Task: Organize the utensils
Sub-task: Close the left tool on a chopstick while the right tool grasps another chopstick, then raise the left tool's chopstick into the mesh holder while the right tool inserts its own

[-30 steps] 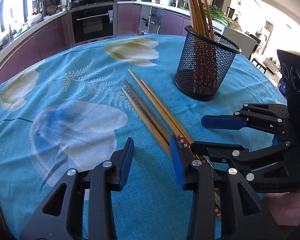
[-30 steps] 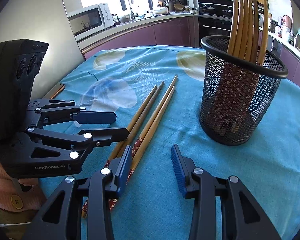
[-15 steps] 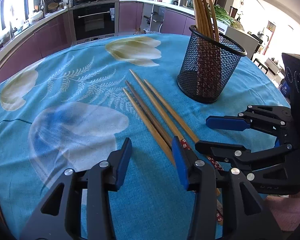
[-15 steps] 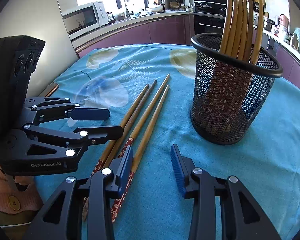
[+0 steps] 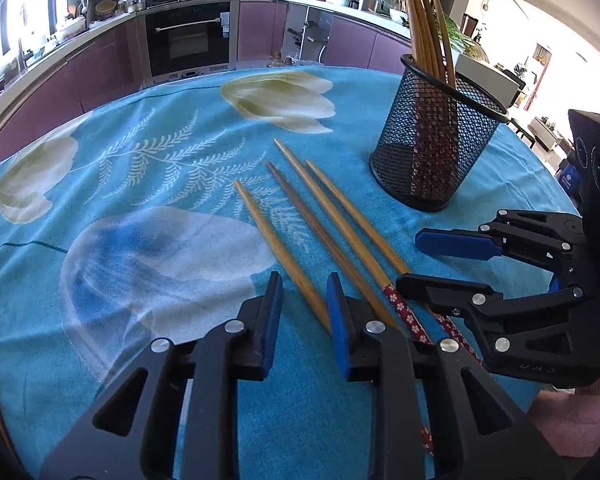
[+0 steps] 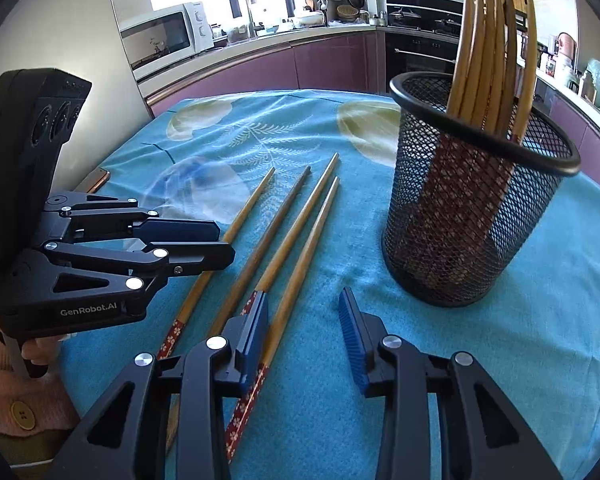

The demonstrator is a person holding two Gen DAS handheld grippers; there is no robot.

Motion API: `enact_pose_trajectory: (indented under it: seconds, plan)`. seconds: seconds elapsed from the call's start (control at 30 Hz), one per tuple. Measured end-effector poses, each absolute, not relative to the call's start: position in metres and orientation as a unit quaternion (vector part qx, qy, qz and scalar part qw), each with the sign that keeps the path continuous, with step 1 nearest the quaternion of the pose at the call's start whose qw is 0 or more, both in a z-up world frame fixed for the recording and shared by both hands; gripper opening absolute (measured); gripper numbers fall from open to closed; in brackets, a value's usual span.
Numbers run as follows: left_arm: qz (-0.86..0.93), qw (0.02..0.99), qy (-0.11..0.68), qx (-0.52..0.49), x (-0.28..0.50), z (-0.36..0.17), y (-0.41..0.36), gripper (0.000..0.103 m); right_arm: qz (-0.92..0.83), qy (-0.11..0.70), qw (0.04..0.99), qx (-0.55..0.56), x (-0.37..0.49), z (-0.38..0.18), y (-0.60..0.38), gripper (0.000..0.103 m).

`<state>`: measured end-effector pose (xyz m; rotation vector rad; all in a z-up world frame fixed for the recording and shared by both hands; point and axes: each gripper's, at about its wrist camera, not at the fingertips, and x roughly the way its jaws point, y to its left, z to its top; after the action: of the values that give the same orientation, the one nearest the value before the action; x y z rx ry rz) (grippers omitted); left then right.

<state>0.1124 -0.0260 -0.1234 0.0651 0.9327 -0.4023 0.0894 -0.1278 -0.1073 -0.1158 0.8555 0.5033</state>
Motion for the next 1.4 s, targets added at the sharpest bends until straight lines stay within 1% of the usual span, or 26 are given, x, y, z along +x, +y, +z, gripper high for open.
enact_pose_trajectory:
  seconds: [0.07, 0.13, 0.17, 0.3, 0.37, 0.5, 0.8, 0.9, 0.97, 1.07, 1.17, 1.2, 1.27, 1.4]
  plan:
    - [-0.189, 0.875, 0.445, 0.031, 0.113, -0.124, -0.027, 0.019, 0.237, 0.410, 0.879, -0.052, 0.092, -0.107, -0.127, 0.026]
    - [-0.181, 0.877, 0.444, 0.033, 0.113, -0.123, -0.027, 0.017, 0.237, 0.411, 0.879, -0.042, 0.095, -0.108, -0.129, 0.015]
    - [-0.179, 0.878, 0.443, 0.031, 0.112, -0.123, -0.027, 0.016, 0.238, 0.413, 0.878, -0.032, 0.096, -0.108, -0.132, 0.012]
    - [-0.171, 0.881, 0.441, 0.018, 0.108, -0.122, -0.024, 0.010, 0.238, 0.416, 0.878, -0.002, 0.096, -0.109, -0.140, 0.006]
    - [-0.167, 0.883, 0.439, 0.012, 0.107, -0.120, -0.021, 0.008, 0.235, 0.414, 0.879, 0.012, 0.095, -0.108, -0.145, 0.005]
    - [-0.174, 0.886, 0.431, 0.005, 0.100, -0.114, -0.018, 0.008, 0.247, 0.401, 0.882, 0.026, 0.090, -0.101, -0.150, 0.005]
    - [-0.200, 0.874, 0.442, 0.023, 0.097, -0.120, -0.028, 0.008, 0.273, 0.418, 0.867, -0.002, 0.090, -0.104, -0.135, 0.006]
    - [-0.200, 0.872, 0.445, 0.031, 0.099, -0.123, -0.028, 0.010, 0.272, 0.426, 0.863, -0.011, 0.092, -0.107, -0.131, 0.008]
    - [-0.208, 0.871, 0.445, 0.032, 0.100, -0.125, -0.027, 0.015, 0.270, 0.426, 0.863, -0.014, 0.094, -0.108, -0.130, 0.009]
    - [-0.216, 0.868, 0.446, 0.034, 0.103, -0.125, -0.028, 0.017, 0.270, 0.426, 0.863, -0.017, 0.099, -0.108, -0.127, 0.009]
    - [-0.217, 0.868, 0.445, 0.036, 0.106, -0.125, -0.028, 0.017, 0.272, 0.425, 0.864, -0.014, 0.101, -0.109, -0.125, 0.008]
    - [-0.214, 0.869, 0.445, 0.035, 0.108, -0.126, -0.028, 0.016, 0.273, 0.424, 0.863, -0.011, 0.101, -0.109, -0.125, 0.007]
    - [-0.206, 0.871, 0.446, 0.034, 0.109, -0.125, -0.028, 0.008, 0.273, 0.419, 0.866, -0.009, 0.099, -0.106, -0.128, 0.006]
    - [-0.204, 0.874, 0.441, 0.027, 0.107, -0.119, -0.026, 0.008, 0.278, 0.398, 0.874, -0.004, 0.093, -0.093, -0.137, 0.006]
